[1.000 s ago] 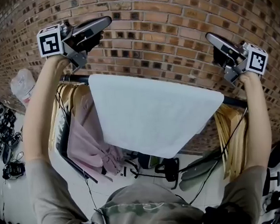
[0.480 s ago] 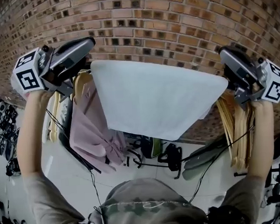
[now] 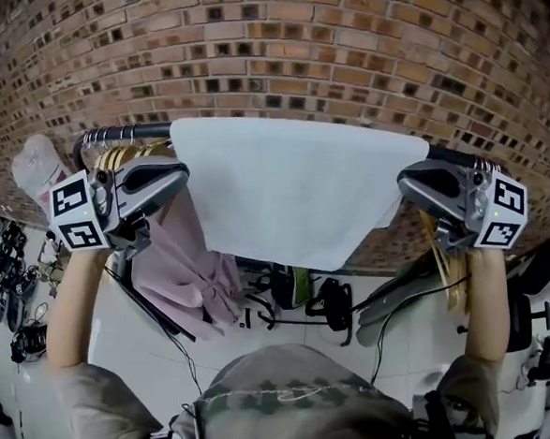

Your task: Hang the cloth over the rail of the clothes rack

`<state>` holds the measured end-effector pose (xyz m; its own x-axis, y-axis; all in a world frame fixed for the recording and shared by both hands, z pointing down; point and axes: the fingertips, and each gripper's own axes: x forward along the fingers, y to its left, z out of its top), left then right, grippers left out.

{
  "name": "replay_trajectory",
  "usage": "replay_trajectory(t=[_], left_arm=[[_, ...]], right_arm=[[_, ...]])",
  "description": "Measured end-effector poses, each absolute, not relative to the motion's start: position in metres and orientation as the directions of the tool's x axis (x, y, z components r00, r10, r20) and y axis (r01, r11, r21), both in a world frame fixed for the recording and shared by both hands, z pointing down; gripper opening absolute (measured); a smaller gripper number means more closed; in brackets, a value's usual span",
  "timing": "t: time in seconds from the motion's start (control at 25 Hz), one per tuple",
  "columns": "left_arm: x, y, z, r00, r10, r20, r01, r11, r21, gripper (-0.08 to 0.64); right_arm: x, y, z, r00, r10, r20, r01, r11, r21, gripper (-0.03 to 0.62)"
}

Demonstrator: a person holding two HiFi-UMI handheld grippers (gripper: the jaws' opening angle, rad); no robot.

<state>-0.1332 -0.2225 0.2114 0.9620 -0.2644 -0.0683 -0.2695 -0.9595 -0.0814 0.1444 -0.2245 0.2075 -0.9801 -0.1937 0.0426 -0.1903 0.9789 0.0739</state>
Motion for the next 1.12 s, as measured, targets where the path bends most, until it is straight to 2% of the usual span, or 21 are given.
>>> replay_trajectory(t=[0.36, 0.4, 0.44, 0.48, 0.52, 0.6, 0.68, 0.72, 0.76, 0.92, 0.96, 1.12], left_arm=[[-0.142, -0.230, 0.271, 0.949, -0.314, 0.012, -0.313, -0.948, -0.055, 0.009], [-0.144, -0.233, 0.277, 0.943, -0.331, 0.024, -0.329, -0.943, -0.058, 0.036], [-0.147, -0.236, 0.283, 0.936, -0.350, 0.035, -0.348, -0.935, -0.067, 0.098], [-0.150, -0.238, 0.286, 0.928, -0.370, 0.040, -0.367, -0.927, -0.079, 0.107], [-0.153, -0.240, 0.287, 0.922, -0.386, 0.037, -0.382, -0.920, -0.089, 0.107], [-0.156, -0.241, 0.287, 0.915, -0.402, 0.022, -0.399, -0.913, -0.084, 0.147], [-0.158, -0.244, 0.287, 0.908, -0.419, 0.009, -0.418, -0.906, -0.063, 0.153], [-0.159, -0.246, 0.290, 0.903, -0.431, 0.010, -0.430, -0.902, -0.049, 0.183], [-0.160, -0.249, 0.293, 0.896, -0.444, 0.016, -0.443, -0.896, -0.033, 0.200], [-0.165, -0.266, 0.311, 0.868, -0.494, 0.052, -0.496, -0.868, 0.017, 0.237], [-0.165, -0.272, 0.317, 0.864, -0.500, 0.063, -0.502, -0.865, 0.027, 0.270], [-0.178, -0.293, 0.332, 0.830, -0.551, 0.084, -0.556, -0.830, 0.043, 0.275]], right_arm=[[0.166, -0.235, 0.274, -0.957, -0.290, 0.006, -0.290, 0.957, 0.007, 0.012], [0.167, -0.236, 0.279, -0.953, -0.302, 0.003, -0.302, 0.953, -0.004, 0.014], [0.170, -0.239, 0.284, -0.950, -0.312, -0.006, -0.312, 0.950, -0.022, 0.015], [0.172, -0.242, 0.288, -0.946, -0.323, -0.020, -0.321, 0.946, -0.045, 0.062], [0.175, -0.247, 0.292, -0.941, -0.338, -0.034, -0.335, 0.940, -0.064, 0.078], [0.183, -0.257, 0.301, -0.922, -0.384, -0.047, -0.380, 0.922, -0.081, 0.078], [0.193, -0.264, 0.310, -0.902, -0.430, -0.045, -0.425, 0.901, -0.085, 0.085], [0.197, -0.266, 0.314, -0.894, -0.445, -0.044, -0.441, 0.893, -0.089, 0.131], [0.200, -0.268, 0.316, -0.889, -0.456, -0.041, -0.451, 0.888, -0.092, 0.141], [0.209, -0.275, 0.324, -0.869, -0.494, -0.024, -0.490, 0.866, -0.097, 0.141], [0.210, -0.276, 0.324, -0.866, -0.500, -0.025, -0.495, 0.863, -0.103, 0.141], [0.208, -0.290, 0.329, -0.853, -0.521, -0.028, -0.514, 0.849, -0.125, 0.143]])
